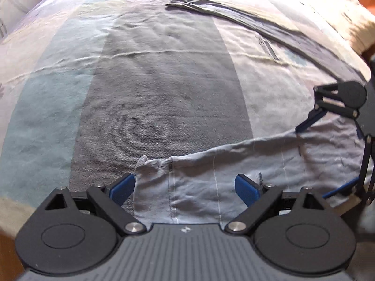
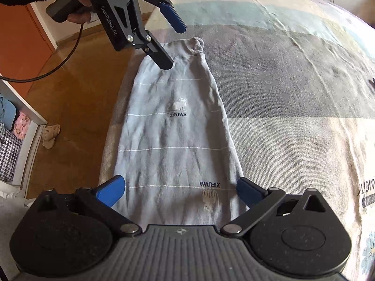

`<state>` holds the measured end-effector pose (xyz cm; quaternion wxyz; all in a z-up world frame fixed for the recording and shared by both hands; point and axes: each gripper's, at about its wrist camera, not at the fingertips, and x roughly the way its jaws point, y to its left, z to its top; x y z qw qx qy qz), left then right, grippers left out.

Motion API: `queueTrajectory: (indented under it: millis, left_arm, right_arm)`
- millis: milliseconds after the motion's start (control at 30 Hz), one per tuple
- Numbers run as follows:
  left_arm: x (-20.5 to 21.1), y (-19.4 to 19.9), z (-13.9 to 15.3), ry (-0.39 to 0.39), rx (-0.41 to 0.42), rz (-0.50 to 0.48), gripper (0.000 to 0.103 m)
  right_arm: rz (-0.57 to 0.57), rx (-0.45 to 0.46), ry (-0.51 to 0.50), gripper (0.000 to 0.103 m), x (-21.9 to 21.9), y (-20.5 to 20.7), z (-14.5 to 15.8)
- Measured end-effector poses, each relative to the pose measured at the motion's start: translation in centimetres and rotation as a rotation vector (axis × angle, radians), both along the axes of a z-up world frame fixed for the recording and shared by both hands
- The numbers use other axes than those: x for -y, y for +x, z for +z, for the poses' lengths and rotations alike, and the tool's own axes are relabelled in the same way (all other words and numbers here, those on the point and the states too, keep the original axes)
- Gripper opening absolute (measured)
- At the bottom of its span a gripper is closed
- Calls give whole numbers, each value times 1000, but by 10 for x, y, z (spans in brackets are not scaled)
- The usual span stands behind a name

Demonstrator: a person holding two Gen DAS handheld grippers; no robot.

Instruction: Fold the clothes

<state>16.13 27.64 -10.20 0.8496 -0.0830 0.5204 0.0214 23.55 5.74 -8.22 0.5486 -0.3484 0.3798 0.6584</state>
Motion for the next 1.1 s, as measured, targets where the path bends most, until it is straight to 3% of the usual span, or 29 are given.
queueTrajectory:
  millis: [133, 233, 367, 500, 833, 967, 1100]
  left_arm:
    - [-7, -8, -7, -128, 0, 149, 92]
    - [-19, -25, -5, -238, 31, 343, 92]
    - [-35, -55, -7, -388, 77, 602, 93]
    - [-43, -80, -31, -488, 62, 760, 93]
    - [-62, -103, -64, -743, 274, 905, 94]
    - [-75, -105, -68, -785, 317, 939, 95]
    - [-89, -108, -67, -798, 366, 972, 95]
  right_arm:
    - [-12, -22, 13, 103, -11, 7, 6]
    - [-6, -50, 24, 103, -27, 17, 9]
    - [24, -92, 44, 103, -70, 23, 12]
    - [83, -147, 67, 103, -112, 28, 11]
    - [294, -321, -55, 103, -209, 20, -15]
    - [375, -401, -116, 103, -222, 18, -13]
    - [352, -448, -75, 103, -237, 23, -8]
